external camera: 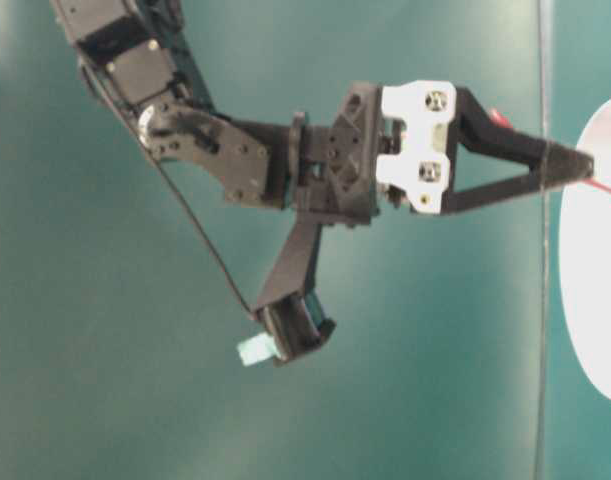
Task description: Scoop the yellow hexagonal prism block from the bowl with a spoon using the right arm.
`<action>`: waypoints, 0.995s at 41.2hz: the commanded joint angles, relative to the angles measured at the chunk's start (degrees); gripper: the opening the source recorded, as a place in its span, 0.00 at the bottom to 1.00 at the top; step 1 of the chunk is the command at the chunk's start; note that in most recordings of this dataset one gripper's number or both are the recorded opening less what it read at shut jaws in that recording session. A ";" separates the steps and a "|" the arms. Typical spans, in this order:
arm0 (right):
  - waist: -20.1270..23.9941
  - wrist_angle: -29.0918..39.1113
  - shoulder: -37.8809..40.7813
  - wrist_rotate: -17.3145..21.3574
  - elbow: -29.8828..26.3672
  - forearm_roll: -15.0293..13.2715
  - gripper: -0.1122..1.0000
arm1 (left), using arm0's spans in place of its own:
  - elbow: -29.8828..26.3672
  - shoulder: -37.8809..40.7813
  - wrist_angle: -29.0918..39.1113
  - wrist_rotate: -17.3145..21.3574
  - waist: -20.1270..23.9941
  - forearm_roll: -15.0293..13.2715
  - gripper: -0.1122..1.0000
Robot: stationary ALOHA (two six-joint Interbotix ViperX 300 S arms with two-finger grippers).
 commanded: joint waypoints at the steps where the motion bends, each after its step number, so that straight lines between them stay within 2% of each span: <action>1: 0.00 -1.67 -0.79 0.00 -1.85 -0.09 0.31 | -1.76 0.26 -0.70 0.09 0.09 0.18 0.26; 10: 0.00 -6.94 -0.79 0.79 -1.93 -0.09 0.31 | -1.76 0.26 -0.70 0.09 0.00 0.18 0.26; 27: 0.00 -12.04 -0.97 1.05 -1.58 -0.09 0.31 | -1.76 0.26 -0.70 0.09 0.09 0.18 0.26; 41: 0.44 -15.82 -3.43 1.41 2.20 0.26 0.31 | -1.76 0.26 -0.70 0.00 0.09 0.18 0.26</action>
